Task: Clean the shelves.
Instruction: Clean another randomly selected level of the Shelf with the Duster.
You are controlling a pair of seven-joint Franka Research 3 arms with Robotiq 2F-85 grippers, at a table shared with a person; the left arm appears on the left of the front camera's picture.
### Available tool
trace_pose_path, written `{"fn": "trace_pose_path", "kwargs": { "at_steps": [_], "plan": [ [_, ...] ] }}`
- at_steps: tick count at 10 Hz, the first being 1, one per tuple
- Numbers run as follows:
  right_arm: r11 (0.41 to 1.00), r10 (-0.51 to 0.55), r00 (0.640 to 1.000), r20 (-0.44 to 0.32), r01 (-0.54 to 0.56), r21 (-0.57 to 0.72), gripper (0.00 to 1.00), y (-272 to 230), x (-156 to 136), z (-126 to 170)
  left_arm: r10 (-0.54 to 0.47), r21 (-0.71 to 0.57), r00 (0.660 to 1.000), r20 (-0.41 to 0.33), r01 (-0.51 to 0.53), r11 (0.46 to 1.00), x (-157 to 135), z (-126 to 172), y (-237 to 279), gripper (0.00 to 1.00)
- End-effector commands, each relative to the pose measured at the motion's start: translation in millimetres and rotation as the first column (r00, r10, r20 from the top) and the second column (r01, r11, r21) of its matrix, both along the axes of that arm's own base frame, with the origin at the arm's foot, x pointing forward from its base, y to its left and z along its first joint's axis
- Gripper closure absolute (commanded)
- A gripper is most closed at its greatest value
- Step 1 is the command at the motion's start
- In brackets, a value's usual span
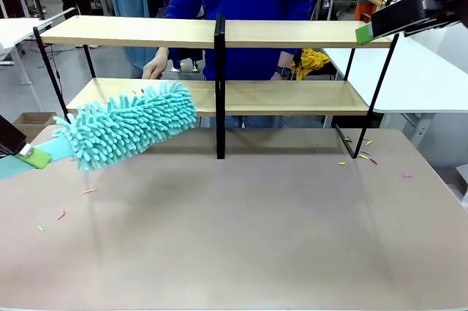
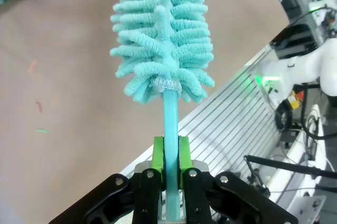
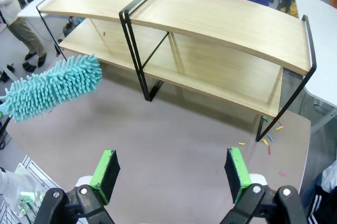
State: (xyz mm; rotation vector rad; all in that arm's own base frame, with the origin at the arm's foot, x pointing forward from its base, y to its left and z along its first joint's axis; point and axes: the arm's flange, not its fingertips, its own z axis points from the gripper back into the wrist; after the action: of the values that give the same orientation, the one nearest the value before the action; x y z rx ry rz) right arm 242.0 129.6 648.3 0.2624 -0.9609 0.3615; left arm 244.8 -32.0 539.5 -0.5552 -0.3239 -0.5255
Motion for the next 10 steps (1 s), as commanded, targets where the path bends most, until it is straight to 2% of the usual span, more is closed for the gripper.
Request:
{"fn": "trace_pose_path", "kwargs": {
  "at_steps": [1, 2, 4, 5, 6, 10],
  "plan": [
    [1.0, -0.012, 1.0, 0.0, 0.012, 0.006, 0.0, 1, 0, 0, 0.013, -0.02, 1.0, -0.01, -0.013, 1.0, 1, -1, 0, 0.87],
    [1.0, -0.012, 1.0, 0.0, 0.012, 0.006, 0.0, 1, 0, 0, 0.074, -0.023, 0.99, 0.119, -0.072, 0.997, -6, 1, -12, 0.87],
    [1.0, -0.012, 1.0, 0.0, 0.012, 0.006, 0.0, 1, 0, 0, 0.138, -0.036, 0.969, 0.203, -0.134, 0.99, 12, -7, -40, 0.87],
    [1.0, -0.012, 1.0, 0.0, 0.012, 0.006, 0.0, 1, 0, 0, 0.122, -0.037, 0.968, 0.218, -0.117, 0.992, 16, -11, -49, 0.87],
    [1.0, -0.012, 1.0, 0.0, 0.012, 0.006, 0.0, 1, 0, 0, 0.088, -0.029, 0.977, 0.197, -0.084, 0.996, 21, -13, -56, 0.87],
    [1.0, -0.012, 1.0, 0.0, 0.012, 0.006, 0.0, 1, 0, 0, 0.093, 0.002, 0.983, 0.158, -0.094, 0.996, 38, -23, -69, 0.87]
  ]
}}
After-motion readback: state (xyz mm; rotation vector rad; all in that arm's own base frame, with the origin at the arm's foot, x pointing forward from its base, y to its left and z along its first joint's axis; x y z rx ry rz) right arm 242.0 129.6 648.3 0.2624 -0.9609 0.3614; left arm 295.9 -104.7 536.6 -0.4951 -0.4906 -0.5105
